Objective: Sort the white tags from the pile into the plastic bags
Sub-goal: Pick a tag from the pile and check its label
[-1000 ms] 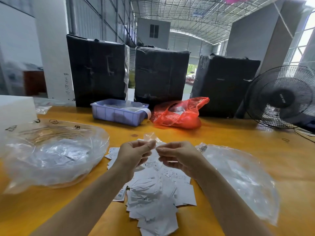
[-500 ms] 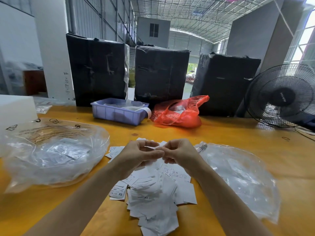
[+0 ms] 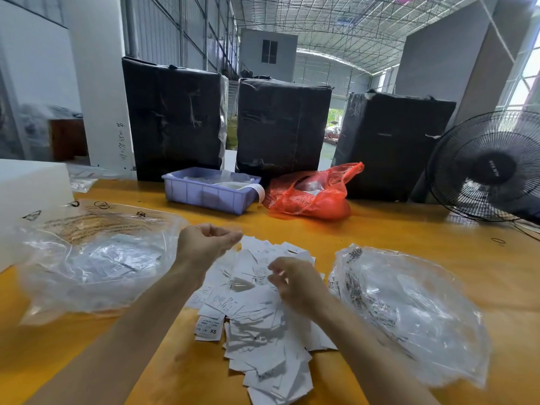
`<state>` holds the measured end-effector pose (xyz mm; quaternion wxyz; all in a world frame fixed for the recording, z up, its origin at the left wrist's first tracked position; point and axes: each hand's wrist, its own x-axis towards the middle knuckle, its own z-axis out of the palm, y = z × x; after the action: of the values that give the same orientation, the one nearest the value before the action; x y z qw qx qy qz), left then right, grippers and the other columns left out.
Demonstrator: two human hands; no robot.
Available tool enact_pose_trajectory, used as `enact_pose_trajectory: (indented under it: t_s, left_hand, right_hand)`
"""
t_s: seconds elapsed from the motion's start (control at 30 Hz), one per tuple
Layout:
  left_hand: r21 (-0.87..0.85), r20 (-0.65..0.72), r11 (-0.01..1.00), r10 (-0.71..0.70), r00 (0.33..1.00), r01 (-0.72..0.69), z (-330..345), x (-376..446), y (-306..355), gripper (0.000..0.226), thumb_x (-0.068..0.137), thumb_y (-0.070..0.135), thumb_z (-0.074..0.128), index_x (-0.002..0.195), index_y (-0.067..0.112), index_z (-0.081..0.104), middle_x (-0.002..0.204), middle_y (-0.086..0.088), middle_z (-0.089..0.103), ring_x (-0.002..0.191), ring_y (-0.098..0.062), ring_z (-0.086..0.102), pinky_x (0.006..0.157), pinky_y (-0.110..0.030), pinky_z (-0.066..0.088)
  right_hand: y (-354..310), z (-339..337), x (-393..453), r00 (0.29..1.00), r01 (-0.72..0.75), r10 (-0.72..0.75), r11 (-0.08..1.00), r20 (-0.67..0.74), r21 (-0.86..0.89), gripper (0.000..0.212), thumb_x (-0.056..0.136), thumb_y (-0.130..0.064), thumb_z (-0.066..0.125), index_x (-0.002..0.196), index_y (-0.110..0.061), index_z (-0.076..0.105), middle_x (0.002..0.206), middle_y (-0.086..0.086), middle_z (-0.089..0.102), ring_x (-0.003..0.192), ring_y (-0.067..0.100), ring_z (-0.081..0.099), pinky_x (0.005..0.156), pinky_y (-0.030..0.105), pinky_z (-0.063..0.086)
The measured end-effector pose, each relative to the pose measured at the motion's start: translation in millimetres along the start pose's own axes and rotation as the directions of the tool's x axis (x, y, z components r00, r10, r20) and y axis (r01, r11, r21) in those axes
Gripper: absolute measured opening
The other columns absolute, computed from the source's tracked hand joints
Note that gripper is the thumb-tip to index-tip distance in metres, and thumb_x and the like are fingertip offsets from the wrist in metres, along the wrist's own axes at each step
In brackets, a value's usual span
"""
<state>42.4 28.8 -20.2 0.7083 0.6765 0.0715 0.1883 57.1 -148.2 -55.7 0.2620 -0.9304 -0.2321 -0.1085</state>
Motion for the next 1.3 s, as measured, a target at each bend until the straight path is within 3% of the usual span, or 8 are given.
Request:
enact_pose_trajectory:
  t_s: [0.13, 0.3, 0.47, 0.6, 0.73, 0.93, 1.13, 1.3]
  left_hand:
    - [-0.001, -0.070, 0.999, 0.033, 0.997, -0.033, -2.0, 3.6, -4.6, 0.027, 0.066, 0.007, 0.083, 0.064, 0.007, 0.056, 0.045, 0.006, 0.055, 0.042, -0.005, 0.046, 0.052, -0.019, 0.039]
    - [0.058, -0.086, 0.998, 0.031, 0.996, -0.026, -3.4, 6.5, -12.7, 0.031, 0.063, 0.006, 0.085, 0.063, 0.007, 0.054, 0.054, 0.000, 0.052, 0.044, -0.005, 0.045, 0.050, -0.018, 0.038]
    - [0.074, -0.097, 0.997, 0.041, 0.994, -0.034, -4.9, 7.7, -16.5, 0.032, 0.061, 0.011, 0.087, 0.062, 0.008, 0.055, 0.055, 0.000, 0.053, 0.046, -0.006, 0.047, 0.051, -0.021, 0.038]
    - [0.035, -0.082, 0.999, 0.032, 0.996, -0.029, -5.1, 9.5, -19.2, 0.028, 0.064, 0.012, 0.086, 0.064, 0.007, 0.058, 0.056, -0.003, 0.053, 0.051, -0.014, 0.046, 0.053, -0.024, 0.039]
    - [0.019, -0.067, 0.999, 0.033, 0.997, -0.032, -3.7, 10.0, -19.8, 0.023, 0.068, 0.014, 0.083, 0.069, 0.005, 0.061, 0.059, -0.005, 0.056, 0.054, -0.014, 0.050, 0.054, -0.023, 0.042]
    - [0.009, -0.047, 0.999, 0.037, 0.998, -0.037, -2.9, 8.0, -20.4, 0.021, 0.073, 0.015, 0.080, 0.076, 0.002, 0.064, 0.063, -0.005, 0.057, 0.056, -0.015, 0.053, 0.054, -0.023, 0.042]
    - [0.056, -0.001, 0.997, 0.056, 0.998, -0.056, 3.8, 2.9, -20.2, 0.019, 0.073, 0.015, 0.080, 0.072, 0.005, 0.064, 0.060, -0.002, 0.059, 0.055, -0.014, 0.054, 0.054, -0.021, 0.043]
    - [0.091, 0.090, 0.995, 0.027, 0.996, -0.035, 7.8, -2.8, -23.3, 0.017, 0.072, 0.011, 0.080, 0.073, 0.002, 0.065, 0.062, -0.005, 0.060, 0.054, -0.013, 0.053, 0.049, -0.017, 0.044]
  right_hand:
    - [-9.0, 22.5, 8.2, 0.986, 0.137, -0.123, 0.982, 0.113, -0.126, 0.043, 0.096, -0.026, 0.051, 0.137, -0.015, 0.045, 0.139, 0.004, 0.048, 0.130, 0.020, 0.037, 0.104, 0.032, 0.033]
    - [-22.1, 32.3, 35.2, 0.975, 0.106, -0.049, 0.960, 0.215, -0.261, 0.048, 0.094, -0.039, 0.051, 0.133, -0.011, 0.047, 0.137, 0.008, 0.049, 0.130, 0.026, 0.039, 0.103, 0.039, 0.034]
    - [-21.4, 35.5, 40.2, 0.977, 0.133, -0.066, 0.933, 0.204, -0.335, 0.013, 0.089, -0.018, 0.051, 0.086, -0.008, 0.058, 0.094, 0.009, 0.060, 0.092, 0.027, 0.053, 0.071, 0.032, 0.040]
    - [-14.7, 22.7, 32.2, 0.990, 0.086, -0.070, 0.987, 0.122, -0.133, 0.026, 0.081, 0.000, 0.045, 0.059, -0.013, 0.049, 0.064, 0.001, 0.051, 0.072, 0.023, 0.047, 0.055, 0.027, 0.032]
    - [-3.1, 9.5, 22.7, 0.999, 0.035, -0.034, 0.999, -0.027, 0.030, 0.023, 0.089, -0.010, 0.050, 0.096, -0.006, 0.071, 0.100, 0.007, 0.072, 0.097, 0.021, 0.063, 0.084, 0.031, 0.047]
    - [16.5, 15.0, 19.2, 0.979, -0.112, 0.145, 0.971, 0.147, -0.211, 0.059, 0.092, -0.039, 0.055, 0.141, -0.012, 0.036, 0.145, 0.007, 0.040, 0.136, 0.022, 0.032, 0.110, 0.036, 0.031]
    - [24.1, 17.6, 19.4, 0.972, -0.234, 0.233, 0.971, 0.040, 0.046, 0.071, 0.076, -0.027, 0.077, 0.137, -0.010, 0.045, 0.135, 0.007, 0.051, 0.124, 0.020, 0.046, 0.104, 0.032, 0.039]
    - [27.9, 11.8, 14.0, 0.951, -0.272, 0.303, 0.912, -0.058, 0.306, 0.049, 0.076, -0.005, 0.074, 0.122, -0.014, 0.059, 0.095, 0.007, 0.064, 0.088, 0.020, 0.061, 0.081, 0.034, 0.053]
